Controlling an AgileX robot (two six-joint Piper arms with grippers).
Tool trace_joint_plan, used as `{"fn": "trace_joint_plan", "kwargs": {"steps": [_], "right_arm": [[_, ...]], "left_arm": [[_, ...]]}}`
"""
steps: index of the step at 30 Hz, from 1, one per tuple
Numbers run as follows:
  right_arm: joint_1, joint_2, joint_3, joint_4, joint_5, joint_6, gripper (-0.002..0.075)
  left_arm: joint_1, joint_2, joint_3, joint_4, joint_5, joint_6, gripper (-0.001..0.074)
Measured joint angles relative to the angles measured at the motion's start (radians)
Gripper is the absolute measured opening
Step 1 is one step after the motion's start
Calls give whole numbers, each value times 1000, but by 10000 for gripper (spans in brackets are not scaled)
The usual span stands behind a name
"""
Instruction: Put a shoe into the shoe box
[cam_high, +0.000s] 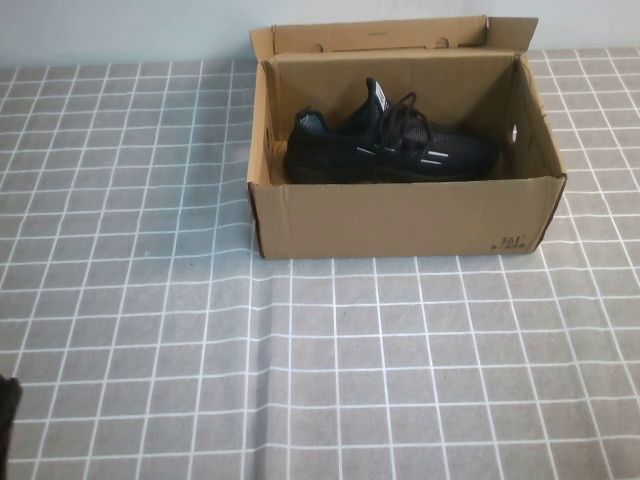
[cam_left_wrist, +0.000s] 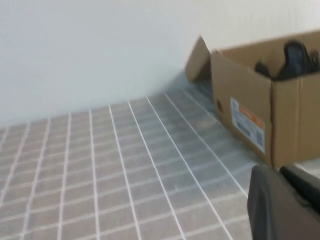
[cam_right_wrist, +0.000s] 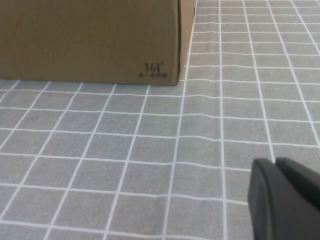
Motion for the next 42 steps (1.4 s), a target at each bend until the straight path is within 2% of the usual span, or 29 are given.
{"fn": "trace_joint_plan", "kwargs": {"steps": [5, 8, 17, 42], "right_arm": [[0, 0, 0, 0, 2, 0, -16], [0, 0, 0, 0, 2, 0, -16], [0, 0, 0, 0, 4, 0, -16], [0, 0, 0, 0, 4, 0, -16]], "left_arm": [[60, -85, 0, 243, 30, -293, -1], [77, -123, 0, 291, 111, -355, -1], [77, -127, 0, 304, 420, -393, -1], [77, -129, 0, 306, 424, -404, -1]]}}
